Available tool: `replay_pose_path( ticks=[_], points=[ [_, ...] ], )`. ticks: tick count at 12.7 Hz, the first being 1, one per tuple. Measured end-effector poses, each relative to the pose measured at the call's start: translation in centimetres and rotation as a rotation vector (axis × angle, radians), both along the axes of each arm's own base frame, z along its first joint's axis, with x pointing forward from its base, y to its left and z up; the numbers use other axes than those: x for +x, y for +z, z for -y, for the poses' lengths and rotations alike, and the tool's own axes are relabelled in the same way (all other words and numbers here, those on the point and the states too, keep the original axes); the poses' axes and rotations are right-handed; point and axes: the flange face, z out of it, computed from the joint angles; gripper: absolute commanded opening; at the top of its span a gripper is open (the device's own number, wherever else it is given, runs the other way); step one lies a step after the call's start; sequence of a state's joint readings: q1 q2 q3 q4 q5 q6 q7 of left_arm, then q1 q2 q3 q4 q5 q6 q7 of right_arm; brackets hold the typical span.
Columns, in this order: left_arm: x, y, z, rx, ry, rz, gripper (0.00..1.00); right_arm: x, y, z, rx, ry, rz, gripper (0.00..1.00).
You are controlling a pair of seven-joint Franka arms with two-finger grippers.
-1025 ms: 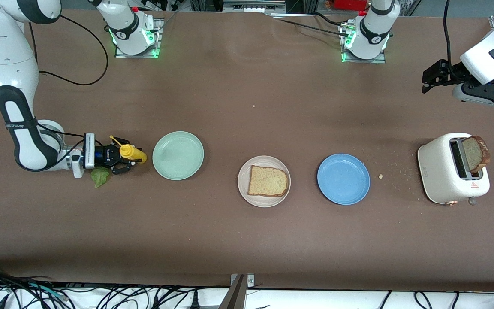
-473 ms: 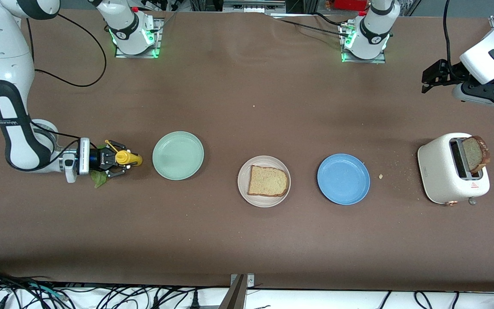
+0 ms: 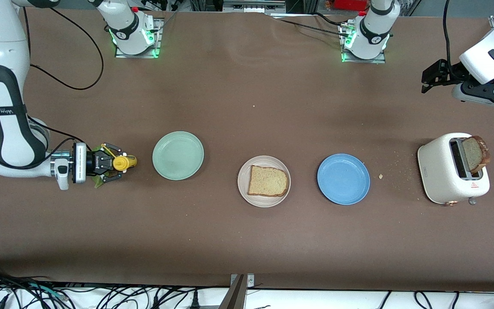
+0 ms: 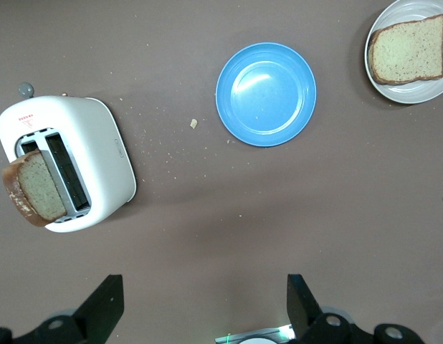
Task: Make sandwich in beige plate with both arms
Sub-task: 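Close the right gripper on the yellow bottle and lift it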
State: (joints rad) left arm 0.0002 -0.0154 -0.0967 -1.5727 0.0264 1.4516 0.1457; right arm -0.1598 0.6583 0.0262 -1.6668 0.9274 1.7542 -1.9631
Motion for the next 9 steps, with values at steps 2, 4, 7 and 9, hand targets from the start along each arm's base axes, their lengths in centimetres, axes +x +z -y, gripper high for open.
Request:
replay_pose_path(
  ticks=[2, 4, 7, 9],
  points=[
    [0.0, 0.0, 0.1, 0.000, -0.001, 0.000, 1.00, 0.7, 2.7, -0.9, -0.073, -0.035, -0.050, 0.32],
    [0.0, 0.0, 0.0, 0.000, -0.001, 0.000, 1.00, 1.3, 4.7, -2.4, -0.128, -0.060, -0.097, 0.32],
    [0.0, 0.0, 0.2, 0.000, -0.003, -0.001, 1.00, 2.3, 6.6, -5.2, -0.233, -0.106, -0.157, 0.32],
    [0.0, 0.0, 0.2, 0.000, -0.003, -0.002, 1.00, 2.9, 7.5, -7.0, -0.297, -0.143, -0.194, 0.31]
  ],
)
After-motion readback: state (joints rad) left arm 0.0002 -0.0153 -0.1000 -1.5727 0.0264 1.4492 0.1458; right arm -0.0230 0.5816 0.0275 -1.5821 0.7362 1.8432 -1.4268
